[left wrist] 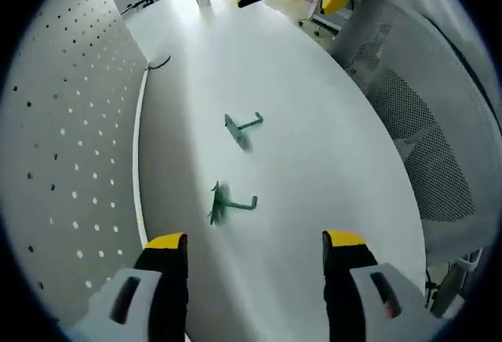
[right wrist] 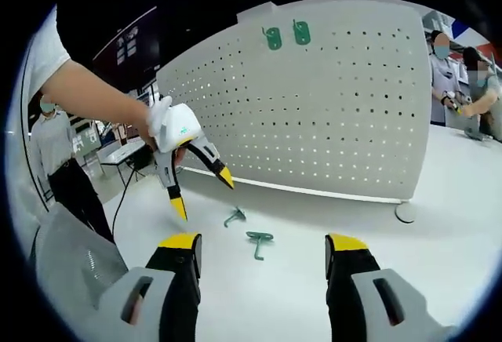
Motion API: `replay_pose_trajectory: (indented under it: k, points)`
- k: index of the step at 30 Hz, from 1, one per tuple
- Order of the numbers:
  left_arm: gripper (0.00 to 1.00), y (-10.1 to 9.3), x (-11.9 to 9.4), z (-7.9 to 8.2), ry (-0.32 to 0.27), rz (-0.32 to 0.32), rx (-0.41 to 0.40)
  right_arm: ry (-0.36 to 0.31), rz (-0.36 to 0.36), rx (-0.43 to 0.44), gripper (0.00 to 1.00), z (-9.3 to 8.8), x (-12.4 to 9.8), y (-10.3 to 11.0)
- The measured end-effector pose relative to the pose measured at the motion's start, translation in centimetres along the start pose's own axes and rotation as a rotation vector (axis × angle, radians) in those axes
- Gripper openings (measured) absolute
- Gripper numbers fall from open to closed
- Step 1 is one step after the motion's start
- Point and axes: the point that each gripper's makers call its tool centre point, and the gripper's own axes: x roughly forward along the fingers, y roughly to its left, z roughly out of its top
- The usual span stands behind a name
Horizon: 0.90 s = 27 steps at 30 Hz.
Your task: Insert the hook assembly into the mounting plate slot until the hook locks in place.
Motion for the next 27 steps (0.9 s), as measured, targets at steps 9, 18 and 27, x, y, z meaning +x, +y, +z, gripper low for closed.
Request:
replay_pose_trajectory:
  k: [9,18,27]
  points:
    - [0.69,0.3,1.7,0.1,0.019,-0.043,0.041,-0.005,-0.008,0.007,0.62,0.1,-0.2,-0.2]
    - [0.67,1.1,2.8,0.0,0.037,-0.065,0.057,-0.006,-0.007,0.012,0.61,0.1,-0.1,-0.2]
    - [0.67,1.4,3.6,0.1,0.034,-0.094,0.041,-0.022,-0.006,0.032,0.61,0.3,-0.3,-0.4]
